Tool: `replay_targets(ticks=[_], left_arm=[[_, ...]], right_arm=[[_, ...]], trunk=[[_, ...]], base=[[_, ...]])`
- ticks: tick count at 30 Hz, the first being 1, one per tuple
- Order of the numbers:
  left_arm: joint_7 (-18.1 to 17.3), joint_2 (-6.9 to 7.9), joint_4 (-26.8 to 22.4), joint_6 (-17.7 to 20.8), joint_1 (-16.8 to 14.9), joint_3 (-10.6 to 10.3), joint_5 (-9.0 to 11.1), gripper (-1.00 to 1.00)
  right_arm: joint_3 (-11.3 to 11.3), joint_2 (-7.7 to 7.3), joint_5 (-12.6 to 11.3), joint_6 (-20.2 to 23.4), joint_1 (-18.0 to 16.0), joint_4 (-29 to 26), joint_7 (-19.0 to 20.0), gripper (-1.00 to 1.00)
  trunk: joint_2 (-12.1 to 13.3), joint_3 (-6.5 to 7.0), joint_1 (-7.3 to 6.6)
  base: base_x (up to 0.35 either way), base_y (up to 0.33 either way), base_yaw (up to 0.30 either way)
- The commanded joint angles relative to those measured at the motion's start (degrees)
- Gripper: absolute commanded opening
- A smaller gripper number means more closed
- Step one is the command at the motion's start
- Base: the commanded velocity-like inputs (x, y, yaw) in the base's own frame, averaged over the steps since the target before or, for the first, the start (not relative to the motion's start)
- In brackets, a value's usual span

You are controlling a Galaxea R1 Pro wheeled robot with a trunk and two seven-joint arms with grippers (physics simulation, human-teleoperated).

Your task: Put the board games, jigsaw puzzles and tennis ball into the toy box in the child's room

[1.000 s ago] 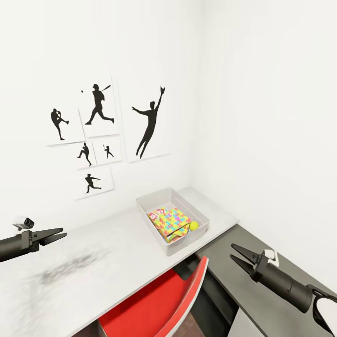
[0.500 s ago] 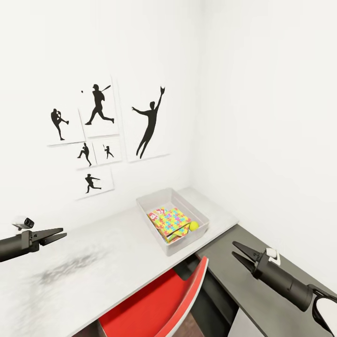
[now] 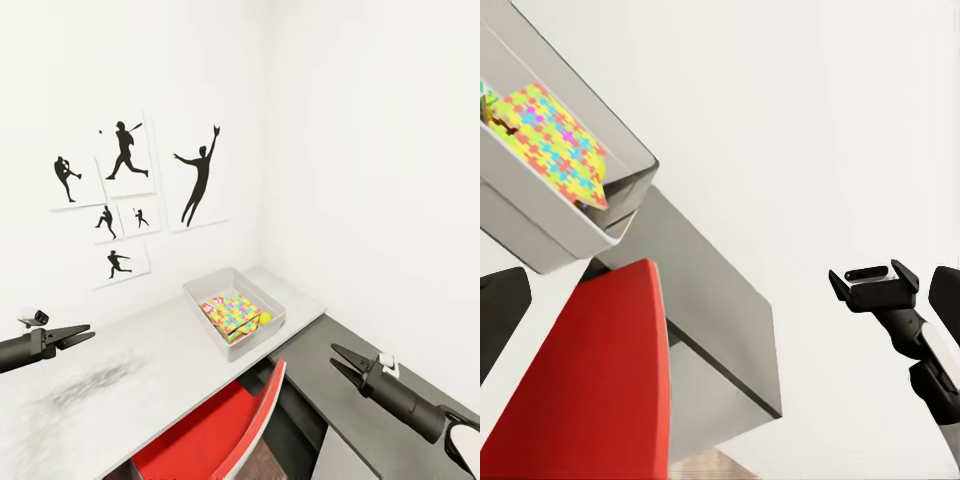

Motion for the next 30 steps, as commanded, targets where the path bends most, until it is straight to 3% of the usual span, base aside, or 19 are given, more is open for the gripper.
replay_targets(ticks=[1,17,30], left_arm=[[-0.24,0.03,0.00,0.61,-0.02,0.01,-0.01,1.00],[-0.24,0.03,0.00,0.61,-0.02,0.01,0.03,1.00],[-0.24,0.03,0.00,0.61,-0.02,0.09,0.00,1.00]], right_arm=[[-0.06,0.01,-0.06,0.35,-0.07,0.00,0.07,1.00],[-0.08,0.01,-0.06,0.36,-0.07,0.00,0.06,1.00],[-0.07,0.03,-0.06,0.29,-0.07,0.00,0.05,1.00]], trunk=[[-0.13,-0.09,0.02],[-0.13,0.43,0.02],[-0.13,0.48,0.02]], base=[[-0.192,0.154,-0.259],[-0.230,0.186,-0.257],[-0.182,0.132,-0.034]])
